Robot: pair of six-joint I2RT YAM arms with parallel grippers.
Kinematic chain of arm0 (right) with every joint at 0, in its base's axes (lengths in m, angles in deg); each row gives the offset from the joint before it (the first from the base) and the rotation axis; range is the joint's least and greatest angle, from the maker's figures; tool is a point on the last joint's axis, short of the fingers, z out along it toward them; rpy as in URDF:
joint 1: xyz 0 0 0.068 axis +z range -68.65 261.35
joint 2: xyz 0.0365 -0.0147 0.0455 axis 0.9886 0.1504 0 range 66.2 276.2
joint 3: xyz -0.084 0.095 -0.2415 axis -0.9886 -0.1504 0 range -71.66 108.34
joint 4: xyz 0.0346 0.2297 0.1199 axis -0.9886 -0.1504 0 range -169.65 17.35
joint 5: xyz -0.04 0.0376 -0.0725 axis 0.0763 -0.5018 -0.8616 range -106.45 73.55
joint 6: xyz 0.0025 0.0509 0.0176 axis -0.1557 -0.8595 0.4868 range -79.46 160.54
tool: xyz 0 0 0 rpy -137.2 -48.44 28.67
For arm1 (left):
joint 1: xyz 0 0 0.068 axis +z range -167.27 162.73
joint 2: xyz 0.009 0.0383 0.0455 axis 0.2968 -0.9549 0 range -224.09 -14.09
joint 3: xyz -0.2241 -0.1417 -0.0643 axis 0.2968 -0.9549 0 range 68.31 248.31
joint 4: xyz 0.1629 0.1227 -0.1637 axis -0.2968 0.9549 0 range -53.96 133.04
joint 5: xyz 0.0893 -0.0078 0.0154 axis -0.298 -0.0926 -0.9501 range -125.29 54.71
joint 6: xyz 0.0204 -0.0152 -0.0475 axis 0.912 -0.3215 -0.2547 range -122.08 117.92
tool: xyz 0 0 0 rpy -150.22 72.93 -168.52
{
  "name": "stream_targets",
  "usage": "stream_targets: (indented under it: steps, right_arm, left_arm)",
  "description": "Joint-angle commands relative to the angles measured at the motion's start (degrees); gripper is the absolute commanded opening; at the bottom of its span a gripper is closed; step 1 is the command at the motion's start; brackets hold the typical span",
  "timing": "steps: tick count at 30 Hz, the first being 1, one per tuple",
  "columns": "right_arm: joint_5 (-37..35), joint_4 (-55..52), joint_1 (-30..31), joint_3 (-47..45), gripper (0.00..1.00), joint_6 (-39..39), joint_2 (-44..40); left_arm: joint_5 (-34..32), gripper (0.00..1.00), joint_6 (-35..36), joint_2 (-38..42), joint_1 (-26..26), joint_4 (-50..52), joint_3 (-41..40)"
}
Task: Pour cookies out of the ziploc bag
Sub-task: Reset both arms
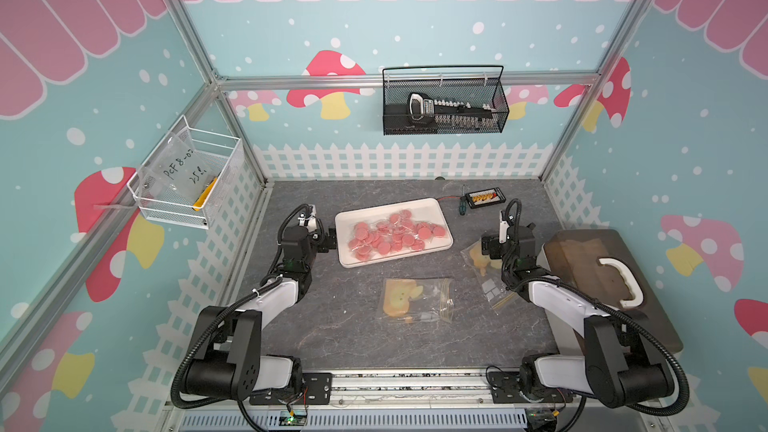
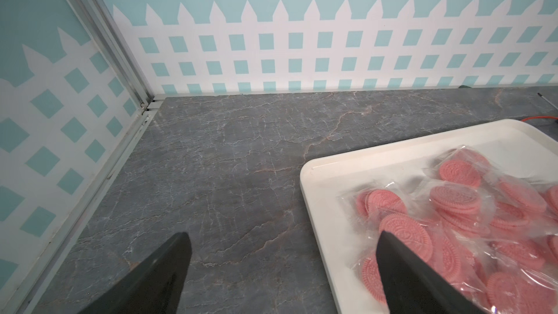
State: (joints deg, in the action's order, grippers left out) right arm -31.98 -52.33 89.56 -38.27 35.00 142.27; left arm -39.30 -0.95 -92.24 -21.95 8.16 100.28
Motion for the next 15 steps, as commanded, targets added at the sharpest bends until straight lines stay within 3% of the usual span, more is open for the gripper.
stream_targets:
  steps: [1, 9, 15]
  right_arm:
    - [0.01, 3.95, -1.89, -0.56, 0.99, 2.13, 0.57]
    - [1.16, 7.28, -3.47, -3.55, 0.99, 3.11, 1.49]
    - [4.5, 17.38, -3.66, -10.35, 0.99, 4.26, 0.97]
  left_arm:
    - [2.07, 0.99, 1.48, 0.28, 0.32, 1.63, -0.24]
    - [1.49, 0.99, 2.05, -5.59, 0.1, -4.84, -1.99]
    - [0.43, 0.99, 0.23, -5.8, 1.07, -11.38, -5.46]
